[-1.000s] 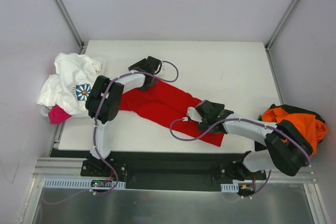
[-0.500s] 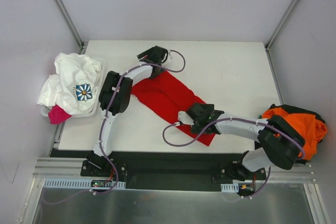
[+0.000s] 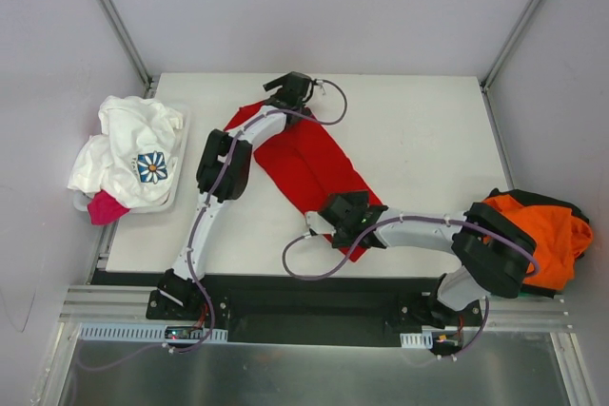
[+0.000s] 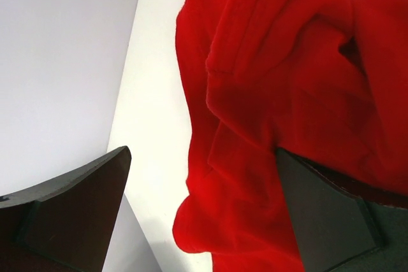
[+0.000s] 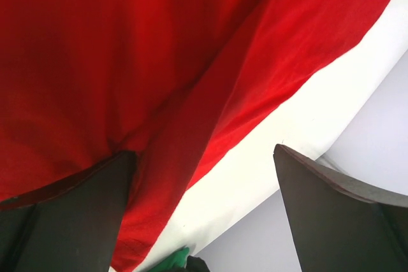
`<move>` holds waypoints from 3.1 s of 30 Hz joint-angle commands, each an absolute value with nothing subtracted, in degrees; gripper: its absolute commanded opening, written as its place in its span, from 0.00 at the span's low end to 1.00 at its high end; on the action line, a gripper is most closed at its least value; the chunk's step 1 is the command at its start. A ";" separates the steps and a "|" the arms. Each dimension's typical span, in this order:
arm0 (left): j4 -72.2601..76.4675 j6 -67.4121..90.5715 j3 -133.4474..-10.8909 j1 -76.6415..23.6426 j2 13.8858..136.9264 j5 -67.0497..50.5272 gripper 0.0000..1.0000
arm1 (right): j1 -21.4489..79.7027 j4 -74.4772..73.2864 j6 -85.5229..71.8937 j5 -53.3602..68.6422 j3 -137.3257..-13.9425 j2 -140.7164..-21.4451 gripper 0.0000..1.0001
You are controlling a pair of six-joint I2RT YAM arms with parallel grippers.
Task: Fold and stack the t-shirts
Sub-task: Rotate the tshirt 90 degrees
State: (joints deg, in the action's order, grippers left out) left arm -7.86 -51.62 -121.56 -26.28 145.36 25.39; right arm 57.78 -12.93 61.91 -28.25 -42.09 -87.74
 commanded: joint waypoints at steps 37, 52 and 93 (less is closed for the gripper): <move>2.37 -64.60 -133.42 -32.08 158.73 21.45 0.99 | 75.41 -26.01 52.38 -21.18 -63.97 -101.25 0.96; 4.57 -63.63 -128.59 -32.17 155.75 20.30 0.99 | 75.85 -25.40 52.73 -21.89 -68.11 -104.94 0.96; 10.20 -60.82 -119.90 -34.01 132.38 26.71 0.99 | 78.14 -21.09 56.96 -40.42 -69.79 -98.98 0.96</move>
State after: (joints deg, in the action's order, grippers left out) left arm 7.97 -62.30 -121.89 -33.82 142.39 23.24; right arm 79.02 -22.52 55.83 -35.48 -72.05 -105.60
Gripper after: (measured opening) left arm 0.993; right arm 0.963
